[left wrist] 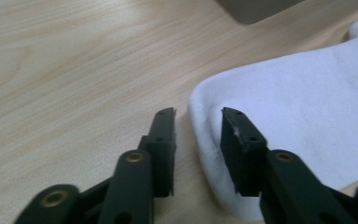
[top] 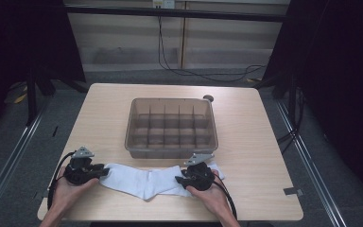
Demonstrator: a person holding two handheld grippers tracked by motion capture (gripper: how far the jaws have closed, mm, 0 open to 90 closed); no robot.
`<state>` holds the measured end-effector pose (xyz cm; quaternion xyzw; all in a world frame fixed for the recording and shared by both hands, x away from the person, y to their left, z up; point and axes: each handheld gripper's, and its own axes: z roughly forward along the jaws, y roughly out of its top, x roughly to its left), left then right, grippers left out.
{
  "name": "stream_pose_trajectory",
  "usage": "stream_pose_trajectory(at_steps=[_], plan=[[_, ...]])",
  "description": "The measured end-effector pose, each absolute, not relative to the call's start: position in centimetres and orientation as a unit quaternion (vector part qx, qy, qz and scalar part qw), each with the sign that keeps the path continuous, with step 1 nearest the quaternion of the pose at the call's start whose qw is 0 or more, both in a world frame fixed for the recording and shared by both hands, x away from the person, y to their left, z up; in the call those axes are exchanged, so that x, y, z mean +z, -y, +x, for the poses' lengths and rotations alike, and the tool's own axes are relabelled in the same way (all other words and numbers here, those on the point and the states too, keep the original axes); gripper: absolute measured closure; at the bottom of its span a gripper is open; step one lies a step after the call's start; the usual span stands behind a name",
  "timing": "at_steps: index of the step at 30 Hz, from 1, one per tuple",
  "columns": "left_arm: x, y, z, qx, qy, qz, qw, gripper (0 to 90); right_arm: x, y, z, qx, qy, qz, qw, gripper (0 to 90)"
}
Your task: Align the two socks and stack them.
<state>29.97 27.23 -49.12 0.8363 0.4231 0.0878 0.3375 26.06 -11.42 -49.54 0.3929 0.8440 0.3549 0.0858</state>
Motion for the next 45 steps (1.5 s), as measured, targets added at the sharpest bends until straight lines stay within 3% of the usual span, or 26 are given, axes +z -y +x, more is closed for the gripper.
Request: stream_pose_trajectory(at_steps=[5,12,14,18,34,45], plan=[[-49.0,-27.0,29.9,0.079,-0.409,0.844,0.338,86.5,-49.5,11.1,25.9,0.358,-0.845,0.387,0.092,76.3],[-48.8,-27.5,30.0,0.074,-0.413,0.836,0.354,87.1,-49.2,11.2,26.0,0.369,-0.839,0.391,0.088,77.5],[-48.7,-27.6,30.0,0.073,-0.413,0.836,0.354,87.1,-49.2,11.2,26.0,0.369,-0.840,0.389,0.088,83.4],[-48.4,-27.8,30.0,0.073,-0.416,0.831,0.362,87.1,-48.9,11.3,26.1,0.378,-0.835,0.392,0.081,85.9],[-46.1,-28.8,29.7,0.066,-0.414,0.810,0.410,87.2,-45.7,12.2,25.5,0.432,-0.813,0.386,0.069,86.4],[-44.3,-27.8,29.2,0.049,-0.395,0.806,0.437,87.4,-43.6,15.1,25.1,0.453,-0.796,0.395,0.072,86.7]])
